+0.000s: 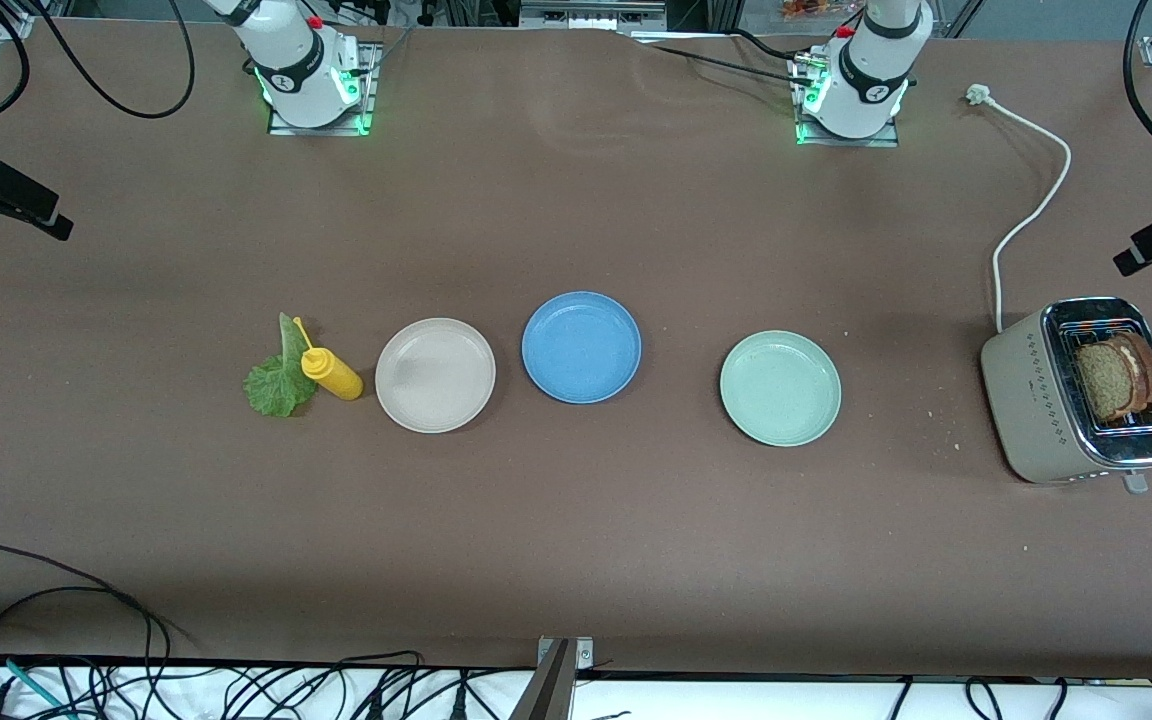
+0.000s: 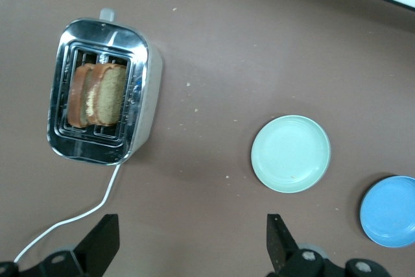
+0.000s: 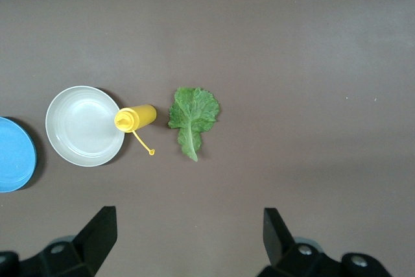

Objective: Make sandwich in blue plate with both arms
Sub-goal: 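Reach the left gripper down into the toaster and grasp a bread slice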

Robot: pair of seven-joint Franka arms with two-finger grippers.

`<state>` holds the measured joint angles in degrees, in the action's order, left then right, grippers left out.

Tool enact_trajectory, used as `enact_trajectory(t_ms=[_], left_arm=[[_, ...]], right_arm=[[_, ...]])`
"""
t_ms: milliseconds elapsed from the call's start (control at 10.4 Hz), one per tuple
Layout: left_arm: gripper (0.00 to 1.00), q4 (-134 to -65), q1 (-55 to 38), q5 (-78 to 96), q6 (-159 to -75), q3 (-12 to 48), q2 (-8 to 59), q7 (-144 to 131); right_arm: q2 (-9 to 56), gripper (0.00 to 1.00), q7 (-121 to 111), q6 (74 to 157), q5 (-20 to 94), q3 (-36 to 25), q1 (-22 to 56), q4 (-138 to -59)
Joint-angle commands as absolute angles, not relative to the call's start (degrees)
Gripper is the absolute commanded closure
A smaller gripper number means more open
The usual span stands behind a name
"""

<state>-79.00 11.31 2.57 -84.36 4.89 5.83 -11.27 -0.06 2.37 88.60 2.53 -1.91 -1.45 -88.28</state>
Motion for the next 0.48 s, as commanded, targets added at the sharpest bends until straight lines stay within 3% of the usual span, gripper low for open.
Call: enact_trajectory(t_ms=[0, 383], left_arm=[[0.00, -78.40, 14.23, -1.14, -85.25, 4.92, 10.18, -9.33], [0.00, -78.40, 18.44, -4.75, -90.07, 4.92, 18.53, 1.75]], right_arm=[[-0.26, 0.00, 2.55, 87.28, 3.43, -1.76, -1.58, -87.19], [-0.09, 0.00, 2.46, 87.28, 3.34, -1.76, -1.58, -87.19]])
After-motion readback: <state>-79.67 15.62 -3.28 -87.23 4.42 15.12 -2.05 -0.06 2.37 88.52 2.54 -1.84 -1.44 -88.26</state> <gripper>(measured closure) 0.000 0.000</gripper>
